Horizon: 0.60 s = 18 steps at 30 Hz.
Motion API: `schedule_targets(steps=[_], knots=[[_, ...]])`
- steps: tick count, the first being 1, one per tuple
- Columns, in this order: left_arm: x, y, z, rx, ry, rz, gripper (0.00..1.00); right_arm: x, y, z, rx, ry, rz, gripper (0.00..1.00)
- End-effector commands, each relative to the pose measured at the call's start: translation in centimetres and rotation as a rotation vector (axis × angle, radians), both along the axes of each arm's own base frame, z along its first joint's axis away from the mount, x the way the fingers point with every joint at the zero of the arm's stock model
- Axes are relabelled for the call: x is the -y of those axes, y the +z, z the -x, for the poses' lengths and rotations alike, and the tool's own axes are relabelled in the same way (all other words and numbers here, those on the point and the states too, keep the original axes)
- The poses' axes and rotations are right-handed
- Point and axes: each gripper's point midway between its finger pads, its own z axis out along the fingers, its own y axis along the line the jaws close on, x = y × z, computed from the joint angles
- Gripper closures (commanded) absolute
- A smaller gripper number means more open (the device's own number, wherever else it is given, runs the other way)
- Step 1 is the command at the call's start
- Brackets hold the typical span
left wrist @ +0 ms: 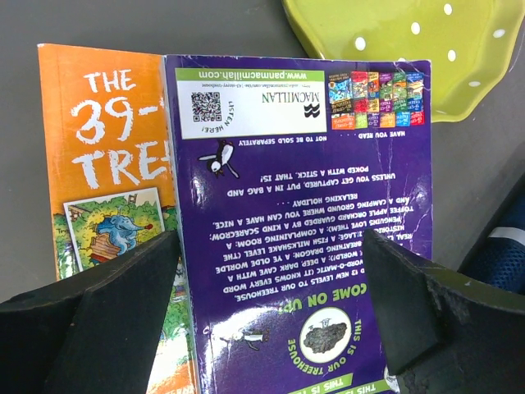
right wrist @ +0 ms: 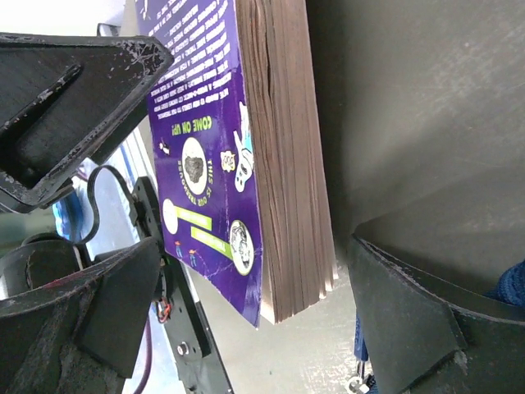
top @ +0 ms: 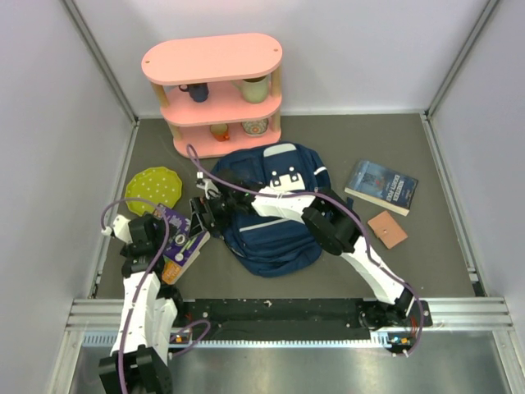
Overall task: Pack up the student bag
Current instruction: Pick up the book from the center of the board.
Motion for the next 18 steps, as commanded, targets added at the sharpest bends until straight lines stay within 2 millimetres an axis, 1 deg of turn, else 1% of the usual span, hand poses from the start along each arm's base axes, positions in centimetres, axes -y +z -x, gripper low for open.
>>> schedule_targets(steps=[1, 3, 5, 7, 8, 9, 11, 12, 13, 14, 15, 16, 17, 18], knots=[[1.5, -1.6, 0.7, -0.027, -0.044, 0.067, 0.04, -0.9, -1.8, 1.0, -0.041, 0.019, -0.003, 0.07], [1.6, -1.5, 0.6, -0.021, -0.051, 0.067, 0.05, -1.2, -1.8, 1.3, -0.066, 0.022, -0.015, 0.07], [1.6, -1.5, 0.6, -0.020, -0.051, 0.067, 0.05, -1.5, -1.3, 1.7, -0.084, 0.038, -0.046, 0.09], [1.6, -1.4, 0.5, -0.018, -0.054, 0.068, 0.05, -1.5, -0.8, 2.2, -0.107, 0.042, -0.062, 0.13], [1.7, -1.5, 0.5, -0.019, -0.056, 0.068, 0.05, -1.8, -0.2, 2.0, -0.097, 0.040, -0.092, 0.15], [1.7, -1.5, 0.5, -0.018, -0.056, 0.069, 0.05, -1.8, -0.2, 2.1, -0.102, 0.039, -0.093, 0.19], [1.7, -1.5, 0.5, -0.018, -0.057, 0.069, 0.05, -1.7, 0.5, 2.1, -0.103, 0.037, -0.107, 0.28], [1.6, -1.5, 0.5, -0.018, -0.055, 0.068, 0.05, -1.6, 0.3, 2.1, -0.097, 0.026, -0.102, 0.38], [1.7, -1.4, 0.5, -0.015, -0.055, 0.068, 0.05, -1.5, 0.5, 2.0, -0.090, 0.019, -0.102, 0.43], [1.7, -1.4, 0.5, -0.015, -0.055, 0.068, 0.05, -1.6, 1.4, 1.8, -0.075, 0.013, -0.116, 0.48], [1.6, -1.4, 0.5, -0.013, -0.055, 0.066, 0.05, -1.4, 1.3, 1.7, -0.070, 0.000, -0.108, 0.63], [1.7, -1.2, 0.5, 0.000, -0.059, 0.065, 0.05, -1.3, 1.5, 1.6, -0.061, -0.005, -0.110, 0.70], [1.7, -1.0, 0.5, 0.005, -0.057, 0.063, 0.04, -1.2, 2.5, 1.4, -0.048, -0.013, -0.120, 0.75], [1.7, -1.0, 0.7, 0.007, -0.061, 0.060, 0.03, -1.0, 2.6, 1.1, -0.038, -0.028, -0.117, 0.88]])
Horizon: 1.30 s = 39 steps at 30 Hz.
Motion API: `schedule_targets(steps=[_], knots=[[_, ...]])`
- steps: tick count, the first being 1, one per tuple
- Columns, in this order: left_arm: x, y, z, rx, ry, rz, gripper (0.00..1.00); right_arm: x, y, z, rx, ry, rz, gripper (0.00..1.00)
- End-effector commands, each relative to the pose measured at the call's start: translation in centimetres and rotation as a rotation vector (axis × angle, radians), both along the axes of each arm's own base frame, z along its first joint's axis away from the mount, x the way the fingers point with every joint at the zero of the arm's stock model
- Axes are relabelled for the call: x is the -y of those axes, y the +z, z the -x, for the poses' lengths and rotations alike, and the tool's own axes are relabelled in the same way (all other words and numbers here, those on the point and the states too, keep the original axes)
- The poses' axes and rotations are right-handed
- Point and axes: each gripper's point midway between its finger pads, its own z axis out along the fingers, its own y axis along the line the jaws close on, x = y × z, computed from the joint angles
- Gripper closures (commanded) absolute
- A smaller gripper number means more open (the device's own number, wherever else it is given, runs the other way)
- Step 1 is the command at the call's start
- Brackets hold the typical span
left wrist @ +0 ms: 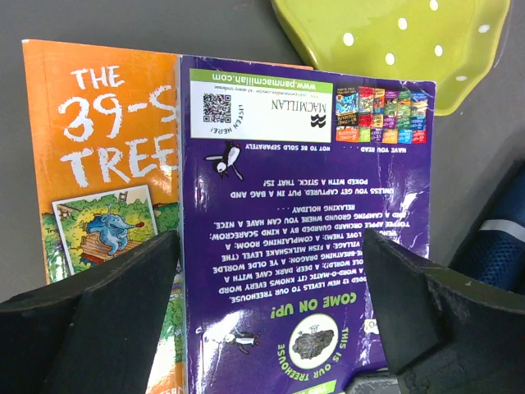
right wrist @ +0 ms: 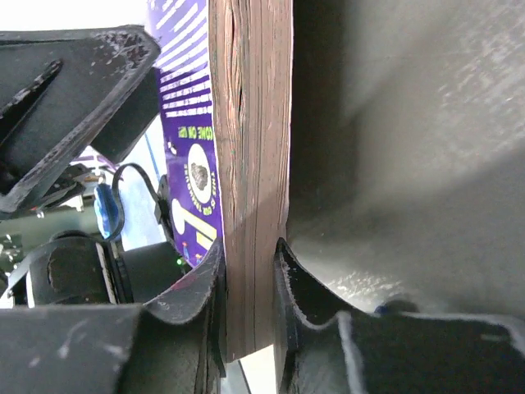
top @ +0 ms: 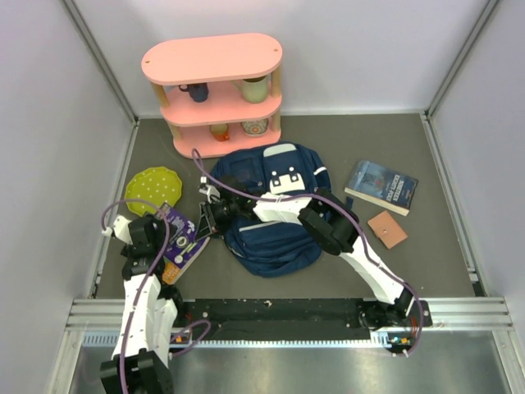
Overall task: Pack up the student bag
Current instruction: Pick up the book from the center of the board.
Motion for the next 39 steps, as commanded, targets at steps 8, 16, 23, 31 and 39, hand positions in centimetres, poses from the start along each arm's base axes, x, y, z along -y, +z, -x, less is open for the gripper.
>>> schedule_targets(steps=[8, 16, 23, 31, 39], knots=[[2.4, 8.1, 0.5, 0.225, -0.115, 0.007, 0.02, 2.0, 13.4, -0.3, 0.190, -0.067, -0.267, 1.00], [7.8, 14.2, -0.5, 0.371, -0.484, 0.022, 0.02, 12.0, 19.3, -2.8, 0.300, -0.281, -0.335, 1.00], [14.3, 15.3, -1.7, 0.621, -0.818, 0.251, 0.02, 19.6, 19.9, -2.0, 0.313, -0.405, -0.388, 1.00], [17.6, 17.0, -1.2, 0.773, -0.986, 0.317, 0.02, 23.2, 20.0, 0.2, 0.352, -0.466, -0.393, 1.00], [21.4, 16.3, -1.5, 0.763, -1.087, 0.339, 0.01, 23.4, 21.0, 2.3, 0.285, -0.419, -0.488, 1.00]])
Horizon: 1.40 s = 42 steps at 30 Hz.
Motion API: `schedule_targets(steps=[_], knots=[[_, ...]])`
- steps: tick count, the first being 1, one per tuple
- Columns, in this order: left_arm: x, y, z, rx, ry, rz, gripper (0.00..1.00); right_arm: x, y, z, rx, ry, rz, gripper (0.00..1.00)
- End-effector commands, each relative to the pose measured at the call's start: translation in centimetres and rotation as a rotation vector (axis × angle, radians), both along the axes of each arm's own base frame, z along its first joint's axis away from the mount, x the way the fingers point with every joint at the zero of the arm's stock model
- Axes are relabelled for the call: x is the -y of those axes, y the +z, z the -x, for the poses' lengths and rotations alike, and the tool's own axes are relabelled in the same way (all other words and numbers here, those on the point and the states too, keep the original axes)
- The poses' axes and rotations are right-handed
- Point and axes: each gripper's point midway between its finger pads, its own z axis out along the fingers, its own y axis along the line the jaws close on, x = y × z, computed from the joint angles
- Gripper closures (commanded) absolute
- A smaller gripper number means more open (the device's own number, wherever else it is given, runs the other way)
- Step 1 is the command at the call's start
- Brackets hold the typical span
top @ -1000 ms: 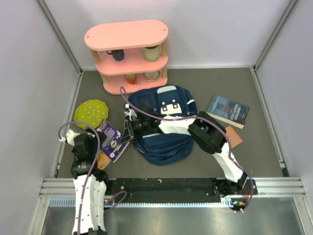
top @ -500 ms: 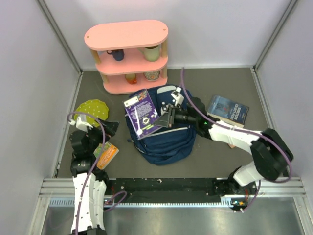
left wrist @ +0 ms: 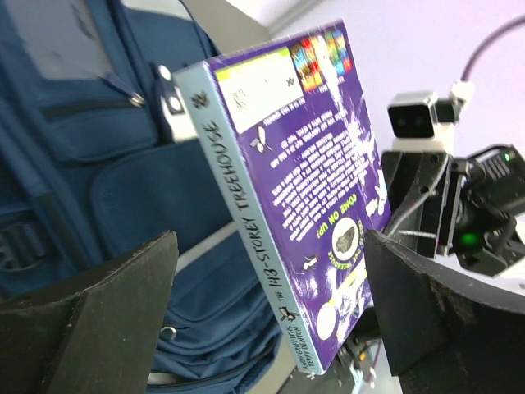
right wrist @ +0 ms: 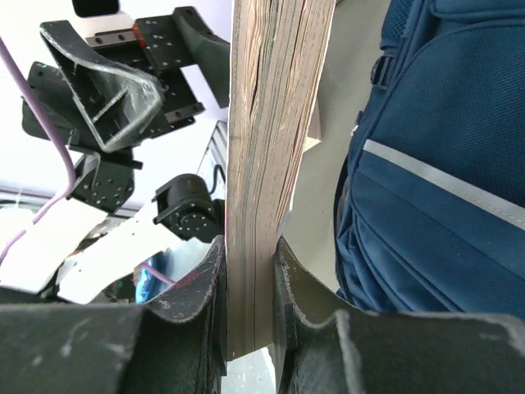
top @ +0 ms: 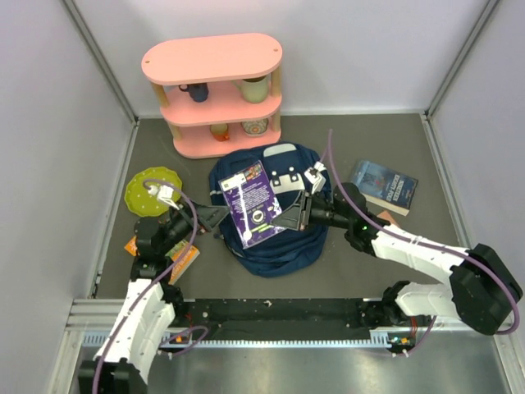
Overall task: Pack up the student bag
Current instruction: Pick up the book from the center of the board.
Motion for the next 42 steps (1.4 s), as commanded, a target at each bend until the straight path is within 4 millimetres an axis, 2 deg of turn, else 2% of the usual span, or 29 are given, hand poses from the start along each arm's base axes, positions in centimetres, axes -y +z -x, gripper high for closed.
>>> schedule_targets(steps=[1, 4, 5, 10, 12, 16, 17, 18, 19, 20, 21, 22, 24, 25, 26, 27, 28, 30, 31, 32, 33, 34, 36, 41, 42], knots=[[2.7, 1.9, 0.1, 0.118, -0.062, 0.005, 0.01, -0.3, 5.8, 1.0, 0.114, 0.053, -0.197, 1.00], [3.9, 2.0, 0.1, 0.128, -0.084, 0.023, 0.01, -0.3, 6.3, 1.9, 0.112, 0.095, -0.223, 1.00], [4.1, 2.9, 0.1, 0.162, -0.091, 0.042, 0.01, -0.2, 6.3, 2.4, 0.115, 0.116, -0.233, 1.00], [4.9, 2.2, -0.4, 0.134, -0.103, 0.054, 0.02, 0.1, 6.1, 3.7, 0.116, 0.165, -0.241, 1.00], [5.1, 2.1, -0.3, 0.141, -0.105, 0.062, 0.11, 0.2, 5.7, 4.0, 0.109, 0.179, -0.228, 1.00], [5.3, 2.6, -0.1, 0.165, -0.112, 0.078, 0.38, 0.1, 5.4, 4.7, 0.124, 0.235, -0.222, 1.00], [5.4, 2.7, 0.0, 0.171, -0.126, 0.074, 0.47, 0.0, 5.7, 4.8, 0.131, 0.257, -0.223, 1.00], [5.6, 2.8, 0.1, 0.173, -0.138, 0.074, 0.69, -0.2, 5.3, 4.6, 0.135, 0.262, -0.202, 1.00], [5.7, 3.0, 0.1, 0.180, -0.141, 0.073, 0.82, -0.2, 4.2, 4.4, 0.096, 0.261, -0.150, 0.94], [5.6, 2.9, 0.0, 0.173, -0.132, 0.076, 0.98, 0.2, 4.3, 2.6, 0.094, 0.206, -0.110, 0.85], [5.4, 3.0, -0.1, 0.174, -0.116, 0.079, 1.00, 0.7, 3.8, 1.5, 0.125, 0.165, -0.059, 0.75], [5.2, 2.5, -0.2, 0.144, -0.098, 0.074, 1.00, 2.1, 1.5, 0.8, 0.035, 0.109, 0.047, 0.54], [4.0, 2.7, -0.6, 0.142, -0.016, 0.076, 1.00, 5.5, 0.4, -3.6, 0.085, -0.124, 0.190, 0.15], [3.5, 2.5, -0.8, 0.136, 0.022, 0.075, 1.00, 7.4, 0.6, -4.1, 0.096, -0.208, 0.241, 0.02], [3.1, 2.1, -0.9, 0.112, 0.051, 0.077, 1.00, 9.7, -1.1, -5.0, 0.069, -0.328, 0.332, 0.01], [2.1, 2.7, -1.1, 0.132, 0.118, 0.099, 1.00, 10.6, -1.1, -5.0, 0.072, -0.371, 0.337, 0.01], [1.7, 3.0, -1.0, 0.133, 0.141, 0.115, 1.00, 11.1, -0.1, -4.4, 0.090, -0.393, 0.300, 0.01], [1.0, 3.5, -0.8, 0.140, 0.179, 0.163, 1.00, 9.9, 0.2, -2.8, 0.046, -0.358, 0.144, 0.01], [0.4, 3.7, -1.0, 0.124, 0.214, 0.203, 1.00, 9.6, -2.2, -1.3, -0.016, -0.325, 0.102, 0.01], [0.2, 3.8, -1.1, 0.115, 0.229, 0.226, 1.00, 8.9, -0.9, -0.2, -0.009, -0.284, -0.001, 0.01], [0.1, 4.1, -0.9, 0.124, 0.229, 0.255, 1.00, 8.4, 0.7, 0.1, -0.026, -0.286, -0.119, 0.01], [-0.1, 4.5, -0.9, 0.113, 0.235, 0.300, 1.00, 7.7, -0.2, 1.4, -0.052, -0.257, -0.133, 0.01], [-0.1, 5.8, -0.5, 0.163, 0.215, 0.369, 1.00, 7.2, 0.1, 1.7, -0.051, -0.285, -0.138, 0.01], [0.4, 6.8, -0.4, 0.161, 0.174, 0.451, 1.00, 4.6, 2.6, 2.5, -0.050, -0.243, -0.224, 0.01], [0.6, 7.0, -0.3, 0.165, 0.162, 0.458, 1.00, 4.2, 2.2, 2.3, -0.094, -0.243, -0.238, 0.01]])
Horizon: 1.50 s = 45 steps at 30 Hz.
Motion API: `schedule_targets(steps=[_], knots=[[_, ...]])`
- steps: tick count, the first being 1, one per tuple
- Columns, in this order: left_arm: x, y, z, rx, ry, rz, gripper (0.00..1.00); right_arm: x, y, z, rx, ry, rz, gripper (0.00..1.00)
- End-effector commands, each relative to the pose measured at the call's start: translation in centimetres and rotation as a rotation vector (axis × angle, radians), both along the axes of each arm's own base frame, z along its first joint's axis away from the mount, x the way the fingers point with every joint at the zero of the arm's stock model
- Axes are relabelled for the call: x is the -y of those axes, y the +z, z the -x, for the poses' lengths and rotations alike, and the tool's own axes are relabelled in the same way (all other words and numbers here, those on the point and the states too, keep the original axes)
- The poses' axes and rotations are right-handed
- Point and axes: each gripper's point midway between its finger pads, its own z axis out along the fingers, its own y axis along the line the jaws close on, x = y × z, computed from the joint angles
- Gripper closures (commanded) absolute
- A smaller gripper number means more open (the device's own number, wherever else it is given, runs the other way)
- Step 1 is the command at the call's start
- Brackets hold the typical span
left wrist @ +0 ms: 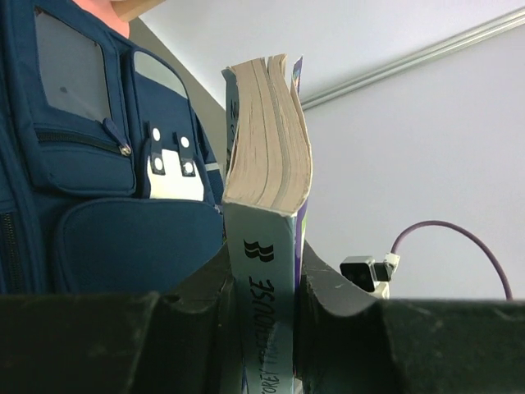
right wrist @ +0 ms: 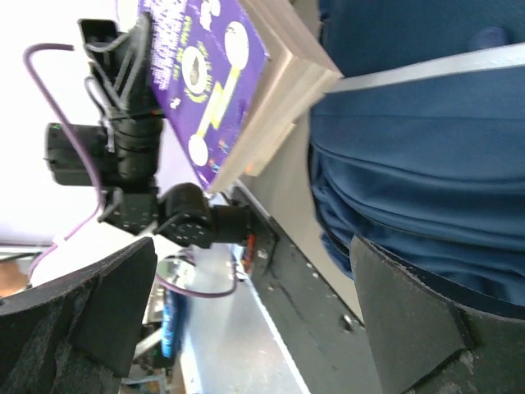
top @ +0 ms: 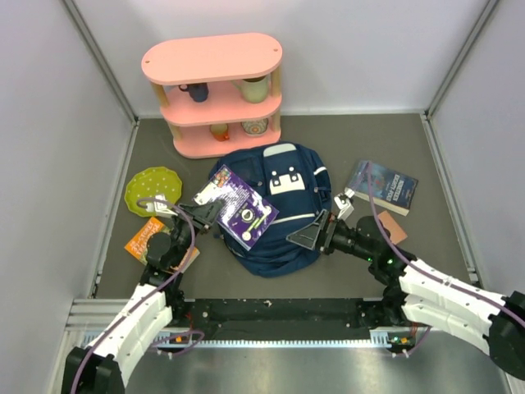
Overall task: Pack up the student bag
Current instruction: Pick up the book from the center of the board.
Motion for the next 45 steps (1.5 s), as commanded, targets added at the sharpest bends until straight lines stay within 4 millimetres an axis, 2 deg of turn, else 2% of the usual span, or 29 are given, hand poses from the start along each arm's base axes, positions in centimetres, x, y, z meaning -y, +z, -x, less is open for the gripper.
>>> schedule_targets(steps=[1, 2, 3, 5, 7, 8, 9, 10, 11, 13, 14, 16, 17, 19, 20, 23, 24, 26, 31, 38, 40, 42, 45], knots=[[0.0, 6.5, 1.1, 0.194, -0.029, 0.168, 1.00, -2.3, 6.9, -1.3, 0.072, -0.030, -0.264, 0.01], [0.2, 6.3, 0.9, 0.184, -0.032, 0.167, 1.00, -2.7, 7.2, -1.1, 0.067, -0.019, -0.284, 0.01], [0.4, 6.5, 1.0, 0.188, -0.042, 0.171, 1.00, -3.4, 6.5, -1.3, 0.034, -0.015, -0.281, 0.01], [0.5, 6.8, 1.1, 0.200, -0.050, 0.184, 1.00, -4.1, 7.5, -1.5, 0.037, -0.006, -0.314, 0.01], [0.9, 7.1, 1.3, 0.205, -0.066, 0.198, 1.00, -5.1, 7.0, -1.7, 0.022, 0.000, -0.326, 0.01], [1.0, 7.4, 1.4, 0.212, -0.073, 0.206, 1.00, -5.3, 8.0, -1.8, 0.035, 0.003, -0.371, 0.01], [1.0, 7.5, 1.5, 0.215, -0.079, 0.213, 1.00, -5.5, 8.1, -2.0, 0.030, 0.002, -0.384, 0.01], [1.0, 7.8, 1.6, 0.222, -0.082, 0.221, 1.00, -5.9, 7.3, -2.4, 0.014, -0.008, -0.377, 0.01], [1.0, 8.1, 1.7, 0.231, -0.086, 0.224, 1.00, -6.0, 8.3, -2.6, 0.024, -0.007, -0.421, 0.01], [1.1, 8.1, 1.7, 0.229, -0.089, 0.223, 1.00, -6.9, 8.8, -2.8, 0.015, 0.010, -0.445, 0.01], [1.1, 8.0, 1.6, 0.226, -0.088, 0.222, 1.00, -7.4, 8.3, -3.1, -0.011, 0.013, -0.443, 0.01], [1.2, 7.9, 1.6, 0.223, -0.091, 0.225, 1.00, -8.2, 9.5, -2.9, 0.004, 0.036, -0.495, 0.01], [1.2, 7.8, 1.6, 0.222, -0.092, 0.224, 1.00, -8.7, 9.0, -3.1, -0.022, 0.036, -0.499, 0.01], [1.2, 7.7, 1.7, 0.221, -0.095, 0.228, 1.00, -9.2, 9.9, -3.1, -0.012, 0.038, -0.539, 0.02], [1.2, 7.6, 1.7, 0.217, -0.095, 0.229, 1.00, -9.6, 9.4, -3.3, -0.025, 0.039, -0.534, 0.03], [1.3, 7.2, 1.6, 0.208, -0.095, 0.227, 1.00, -10.2, 9.9, -3.2, -0.012, 0.032, -0.561, 0.07], [1.3, 7.1, 1.5, 0.204, -0.097, 0.228, 1.00, -10.5, 9.6, -3.3, -0.017, 0.028, -0.556, 0.11], [1.3, 7.0, 1.6, 0.204, -0.098, 0.231, 1.00, -10.7, 10.0, -3.4, -0.008, 0.020, -0.574, 0.17], [1.4, 6.8, 1.7, 0.201, -0.109, 0.238, 1.00, -10.4, 9.0, -4.2, -0.014, -0.029, -0.564, 0.46], [1.6, 5.9, 1.7, 0.173, -0.117, 0.234, 1.00, -9.7, 9.3, -4.5, 0.045, -0.063, -0.571, 0.64], [1.7, 5.8, 1.7, 0.162, -0.124, 0.239, 1.00, -9.9, 9.9, -4.3, 0.068, -0.044, -0.584, 0.62], [1.6, 6.0, 1.8, 0.169, -0.124, 0.245, 1.00, -9.9, 10.2, -4.3, 0.089, -0.038, -0.598, 0.54], [1.6, 5.7, 1.8, 0.163, -0.123, 0.242, 1.00, -9.9, 10.4, -4.3, 0.098, -0.033, -0.600, 0.53]])
